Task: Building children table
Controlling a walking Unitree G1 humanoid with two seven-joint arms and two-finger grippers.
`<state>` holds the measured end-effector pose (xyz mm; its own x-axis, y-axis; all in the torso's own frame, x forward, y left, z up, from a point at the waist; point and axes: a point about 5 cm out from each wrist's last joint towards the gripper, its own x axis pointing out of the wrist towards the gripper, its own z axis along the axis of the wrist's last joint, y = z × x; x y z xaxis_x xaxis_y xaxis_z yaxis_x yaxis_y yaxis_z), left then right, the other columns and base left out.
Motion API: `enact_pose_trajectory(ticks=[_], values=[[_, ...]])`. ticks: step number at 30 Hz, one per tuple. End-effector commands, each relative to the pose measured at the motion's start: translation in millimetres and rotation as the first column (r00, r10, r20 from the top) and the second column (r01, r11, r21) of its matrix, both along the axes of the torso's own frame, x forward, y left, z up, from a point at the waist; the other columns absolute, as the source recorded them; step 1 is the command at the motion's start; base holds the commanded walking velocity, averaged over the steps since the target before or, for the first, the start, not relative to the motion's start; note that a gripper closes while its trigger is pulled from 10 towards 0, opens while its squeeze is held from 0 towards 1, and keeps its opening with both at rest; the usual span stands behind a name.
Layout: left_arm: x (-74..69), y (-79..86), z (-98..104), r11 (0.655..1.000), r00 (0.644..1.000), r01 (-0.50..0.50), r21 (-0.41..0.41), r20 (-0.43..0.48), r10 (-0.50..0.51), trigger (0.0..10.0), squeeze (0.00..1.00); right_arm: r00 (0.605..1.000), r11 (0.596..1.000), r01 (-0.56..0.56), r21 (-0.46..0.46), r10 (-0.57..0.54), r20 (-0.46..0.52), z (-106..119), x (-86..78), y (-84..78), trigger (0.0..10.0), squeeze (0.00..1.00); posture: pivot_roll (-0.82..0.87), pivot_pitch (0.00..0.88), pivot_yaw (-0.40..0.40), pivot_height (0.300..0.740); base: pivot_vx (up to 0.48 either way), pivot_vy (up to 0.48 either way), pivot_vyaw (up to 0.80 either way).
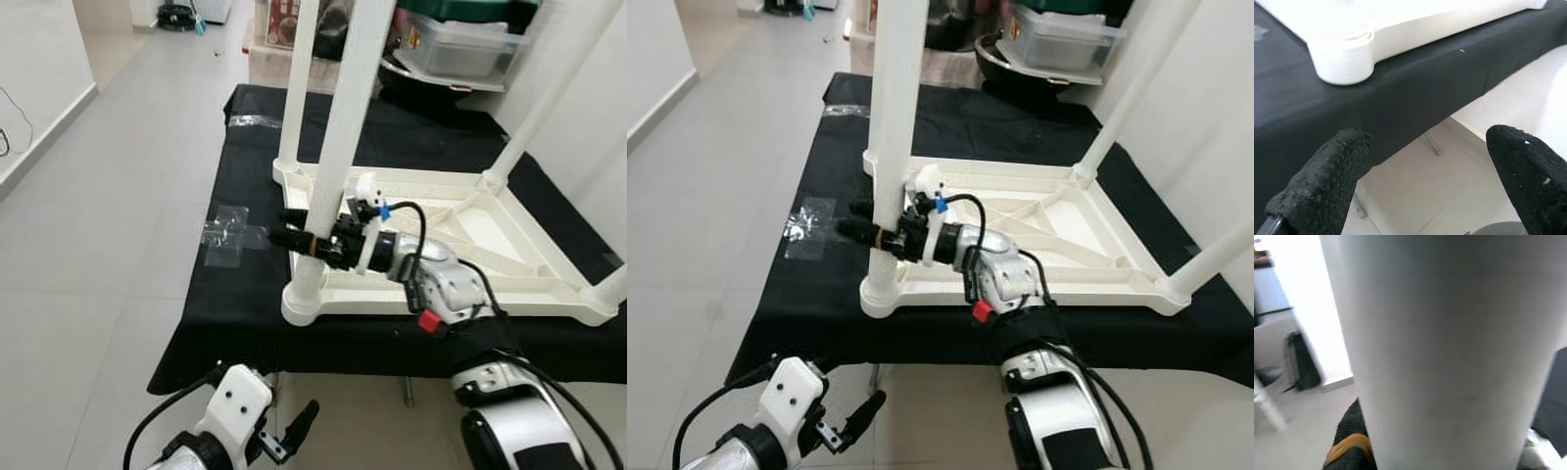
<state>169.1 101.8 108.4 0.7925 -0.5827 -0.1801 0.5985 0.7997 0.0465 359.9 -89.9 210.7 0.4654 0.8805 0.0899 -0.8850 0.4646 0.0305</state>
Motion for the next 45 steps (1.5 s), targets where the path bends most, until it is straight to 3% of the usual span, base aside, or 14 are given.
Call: enact_pose_trajectory(ticks=[1, 4, 9, 14, 17, 18, 20, 21, 25, 26, 30, 32, 36, 45], values=[[-1.8, -2.2, -2, 1.0, 1.0, 0.016, -0.008, -0.013, -0.016, 10.0, 0.0, 0.944, 0.943, 0.33, 0.04, -0.33, -0.013, 8, 20.2, -26.6, 0.0, 0.0, 0.13, 0.053, -0.149, 0.74, 0.0, 0.0, 0.0], [-1.6, -2.3, -2, 1.0, 1.0, 0.017, -0.01, -0.014, -0.017, 10.0, 0.0, 0.872, 0.871, 0.49, 0.045, -0.488, -0.05, 7, 27.2, -37.4, 0.0, 0.0, 0.13, 0.053, -0.149, 0.74, 0.0, 0.0, 0.0], [1.0, -2.4, -1, 1.0, 1.0, 0.021, -0.015, -0.017, -0.021, 10.0, 0.0, 0.343, 0.354, 0.933, -0.064, -0.929, -0.139, -18, 20.0, -77.8, 0.0, 0.0, 0.13, 0.067, -0.146, 0.74, 0.0, 0.0, 0.0], [2.2, -2.4, -1, 1.0, 1.0, 0.023, -0.013, -0.017, -0.023, 10.0, 0.0, 0.258, 0.276, 0.959, -0.067, -0.945, -0.199, -23, 10.3, -68.2, 0.0, 0.0, 0.13, 0.07, -0.145, 0.74, 0.0, 0.0, 0.0], [2.3, -2.1, -1, 1.0, 1.0, 0.022, -0.011, -0.016, -0.022, 10.0, 0.0, 0.302, 0.32, 0.947, -0.035, -0.92, -0.249, -22, 9.7, -51.4, 0.0, 0.0, 0.13, 0.07, -0.145, 0.74, 0.0, 0.0, 0.0], [2.4, -2.0, -1, 1.0, 1.0, 0.021, -0.011, -0.015, -0.021, 10.0, 0.0, 0.368, 0.378, 0.926, 0.01, -0.895, -0.254, -17, 10.6, -41.5, 10.0, 0.0, 0.13, 0.07, -0.146, 0.74, 0.0, 0.0, 0.0], [2.6, -2.0, -1, 1.0, 1.0, 0.02, -0.011, -0.014, -0.02, 10.0, 0.0, 0.393, 0.398, 0.917, 0.037, -0.884, -0.254, -14, 11.5, -34.8, 10.0, 0.0, 0.13, 0.07, -0.146, 0.74, 0.0, 0.0, 0.0], [2.6, -2.0, -1, 1.0, 1.0, 0.02, -0.012, -0.014, -0.02, 10.0, 0.0, 0.457, 0.452, 0.889, 0.076, -0.859, -0.234, -10, 11.6, -27.1, 10.0, 1.0, 0.13, 0.07, -0.146, 0.74, 0.0, 0.0, 0.0], [2.5, -1.7, -1, 1.0, 1.0, 0.02, -0.013, -0.015, -0.02, 10.0, 0.0, 0.464, 0.451, 0.886, 0.108, -0.86, -0.212, -5, 9.6, -23.2, 10.0, 1.0, 0.13, 0.07, -0.146, 0.74, 0.0, 0.0, 0.0], [2.8, -1.7, -1, 1.0, 1.0, 0.02, -0.013, -0.015, -0.021, 10.0, 0.0, 0.484, 0.467, 0.875, 0.127, -0.849, -0.211, -3, 10.6, -24.8, 10.0, 0.0, 0.12, 0.077, -0.143, 0.74, 0.0, 0.0, 0.0], [3.3, -1.5, 0, 1.0, 1.0, 0.021, -0.014, -0.014, -0.021, 10.0, 0.0, 0.59, 0.565, 0.807, 0.172, -0.781, -0.203, 1, 14.4, -26.1, 10.0, 0.0, 0.12, 0.08, -0.141, 0.74, 0.0, 0.0, 0.0], [3.8, -1.7, 0, 1.0, 1.0, 0.022, -0.016, -0.014, -0.022, 10.0, 0.0, 0.833, 0.802, 0.55, 0.233, -0.507, -0.221, 7, 15.9, -28.4, 10.0, 0.0, 0.12, 0.081, -0.144, 0.74, 0.0, 0.0, 0.0], [3.9, -1.7, 0, 1.0, 1.0, 0.021, -0.015, -0.013, -0.021, 10.0, 0.0, 0.956, 0.926, 0.267, 0.266, -0.22, -0.192, 12, 6.5, -28.9, 10.0, 0.0, 0.12, 0.082, -0.144, 0.74, 0.0, 0.0, 0.0], [2.8, -1.4, 1, 1.0, 1.0, 0.013, -0.016, -0.011, -0.013, 10.0, 0.0, 0.952, 0.954, -0.287, 0.082, 0.294, -0.083, 7, -27.9, -22.2, 10.0, 0.0, 0.13, 0.083, -0.147, 0.74, 0.0, 0.0, 0.0]])
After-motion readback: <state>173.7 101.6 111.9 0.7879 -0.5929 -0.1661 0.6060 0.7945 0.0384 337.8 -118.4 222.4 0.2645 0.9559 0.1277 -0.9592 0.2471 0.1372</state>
